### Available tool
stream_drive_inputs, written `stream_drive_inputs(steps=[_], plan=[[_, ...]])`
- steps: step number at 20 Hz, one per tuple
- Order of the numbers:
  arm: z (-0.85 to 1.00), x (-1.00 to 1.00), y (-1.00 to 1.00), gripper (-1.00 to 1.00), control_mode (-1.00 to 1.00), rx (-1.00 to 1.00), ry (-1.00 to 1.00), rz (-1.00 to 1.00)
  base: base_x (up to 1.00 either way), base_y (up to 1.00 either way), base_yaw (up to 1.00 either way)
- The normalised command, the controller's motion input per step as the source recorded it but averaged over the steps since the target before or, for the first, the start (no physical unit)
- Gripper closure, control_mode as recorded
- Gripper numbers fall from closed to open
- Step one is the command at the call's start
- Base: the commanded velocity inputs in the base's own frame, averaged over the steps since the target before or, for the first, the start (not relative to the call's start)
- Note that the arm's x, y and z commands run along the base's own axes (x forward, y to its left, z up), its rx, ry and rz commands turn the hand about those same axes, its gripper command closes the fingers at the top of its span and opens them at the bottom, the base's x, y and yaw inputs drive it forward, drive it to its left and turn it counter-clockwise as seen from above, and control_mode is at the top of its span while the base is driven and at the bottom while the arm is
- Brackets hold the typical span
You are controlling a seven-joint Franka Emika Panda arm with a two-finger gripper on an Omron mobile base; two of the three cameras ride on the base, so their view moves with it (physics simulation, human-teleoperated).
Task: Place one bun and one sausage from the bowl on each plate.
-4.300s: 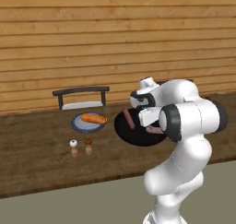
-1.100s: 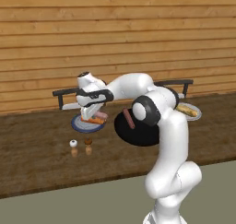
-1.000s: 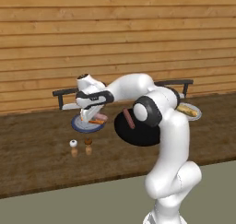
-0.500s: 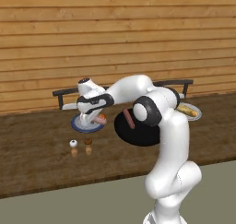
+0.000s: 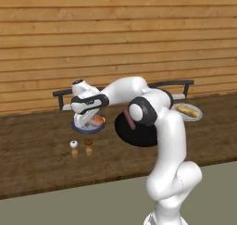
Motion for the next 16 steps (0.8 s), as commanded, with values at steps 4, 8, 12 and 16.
stream_drive_inputs(steps=[4, 8, 12, 16], plan=[[-0.08, 0.09, 0.05, -1.0, -1.0, 0.0, 0.02, 0.0, 0.0, 0.0, 0.0], [-0.01, 0.0, 0.0, -1.0, -1.0, 0.0, 0.0, 0.0, 0.0, 0.0, 0.0], [0.02, -0.02, 0.0, -1.0, -1.0, 0.0, -0.02, 0.0, 0.0, 0.0, 0.0], [0.46, -0.52, -0.12, -1.0, -1.0, 0.0, -0.15, 0.0, 0.0, 0.0, 0.0]])
